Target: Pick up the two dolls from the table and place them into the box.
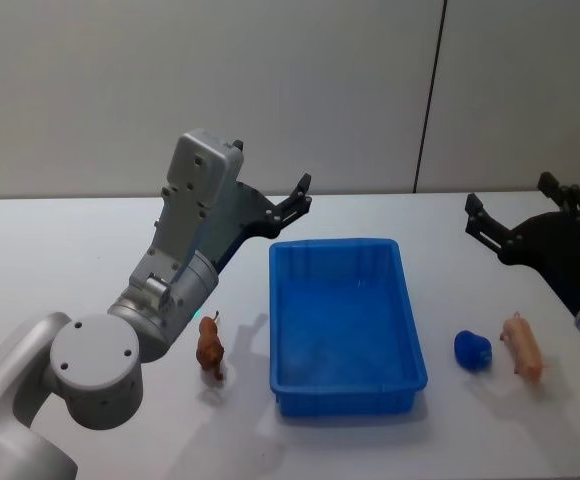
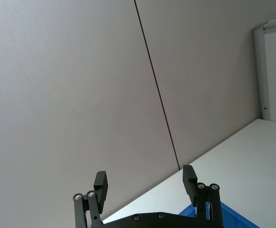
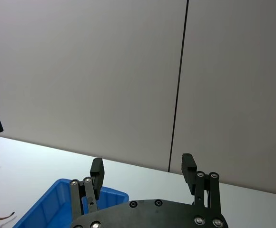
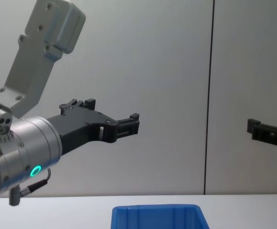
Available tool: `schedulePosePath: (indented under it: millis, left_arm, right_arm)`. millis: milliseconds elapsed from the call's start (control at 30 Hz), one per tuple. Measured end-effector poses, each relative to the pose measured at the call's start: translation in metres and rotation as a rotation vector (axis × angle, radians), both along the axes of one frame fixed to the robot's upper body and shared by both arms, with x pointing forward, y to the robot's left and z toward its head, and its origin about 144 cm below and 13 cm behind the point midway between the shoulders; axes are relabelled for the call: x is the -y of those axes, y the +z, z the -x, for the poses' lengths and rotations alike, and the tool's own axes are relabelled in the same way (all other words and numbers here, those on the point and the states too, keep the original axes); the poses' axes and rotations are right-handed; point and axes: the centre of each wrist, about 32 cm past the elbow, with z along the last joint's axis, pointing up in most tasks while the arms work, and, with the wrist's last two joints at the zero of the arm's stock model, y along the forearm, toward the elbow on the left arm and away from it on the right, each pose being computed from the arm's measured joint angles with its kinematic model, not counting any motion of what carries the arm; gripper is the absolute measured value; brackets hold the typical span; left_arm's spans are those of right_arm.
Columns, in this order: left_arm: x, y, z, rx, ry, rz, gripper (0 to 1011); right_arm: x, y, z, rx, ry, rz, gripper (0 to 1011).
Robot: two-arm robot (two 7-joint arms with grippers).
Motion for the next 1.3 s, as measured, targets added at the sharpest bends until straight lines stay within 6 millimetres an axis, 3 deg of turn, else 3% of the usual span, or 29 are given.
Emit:
schedulePosePath:
  millis: [1300]
  left_arm:
    - [0.0000,0.0000,0.0000,0.000,0.000,0.000,1001]
  right_arm:
    - [-0.0004,0.0004,0.0004,-0.004,-0.006,0.000,1001]
